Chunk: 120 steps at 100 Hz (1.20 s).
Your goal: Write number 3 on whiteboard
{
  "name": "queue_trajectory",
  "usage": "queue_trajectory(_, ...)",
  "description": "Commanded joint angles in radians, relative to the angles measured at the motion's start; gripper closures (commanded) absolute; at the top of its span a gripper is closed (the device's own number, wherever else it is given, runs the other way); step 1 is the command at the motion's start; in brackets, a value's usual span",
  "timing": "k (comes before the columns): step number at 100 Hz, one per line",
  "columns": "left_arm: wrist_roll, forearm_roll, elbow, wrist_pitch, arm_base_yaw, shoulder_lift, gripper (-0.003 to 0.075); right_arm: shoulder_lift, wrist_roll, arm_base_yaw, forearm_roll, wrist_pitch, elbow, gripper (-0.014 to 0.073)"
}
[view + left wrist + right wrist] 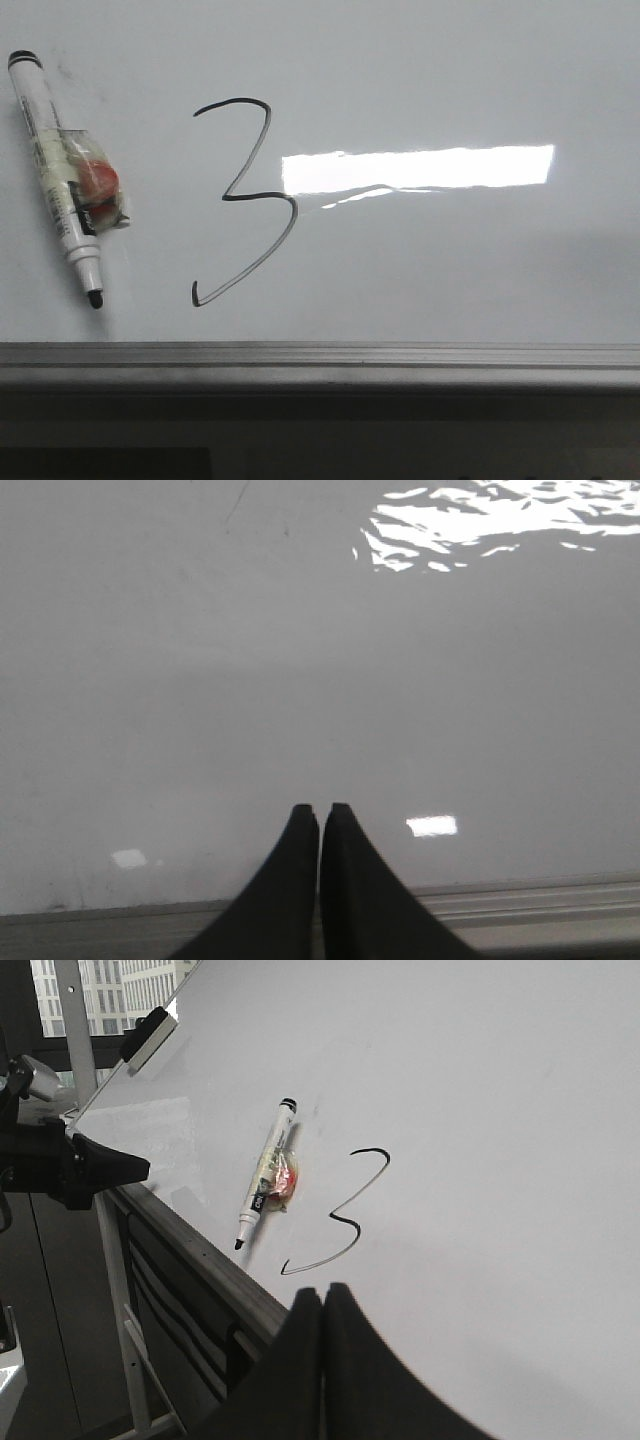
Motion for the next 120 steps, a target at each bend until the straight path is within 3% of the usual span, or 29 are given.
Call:
queue_trajectory(1, 0.002, 0.008, 0.034, -0.045, 0.000, -0.025, 0.0741, -0.007, -0.004, -0.006, -0.010, -0.080, -0.023, 0.0659)
queue_trajectory(81, 0.002, 0.008, 0.034, -0.045, 0.000, -0.025, 0.0741, -0.005, -0.004, -0.031, -0.010, -0.092, -0.023, 0.0659)
queue_trajectory(95, 0.002, 0.008, 0.034, -0.045, 0.000, -0.025, 0.0741, 0.029, -0.004, -0.196, -0.010, -0.090, -0.023, 0.0659)
queue_trajectory(120, 0.002, 0.008, 0.034, -0.045, 0.000, -0.025, 0.0741, 0.109, 0.002, -0.668, -0.015, -0.082, -0.021, 0.0659)
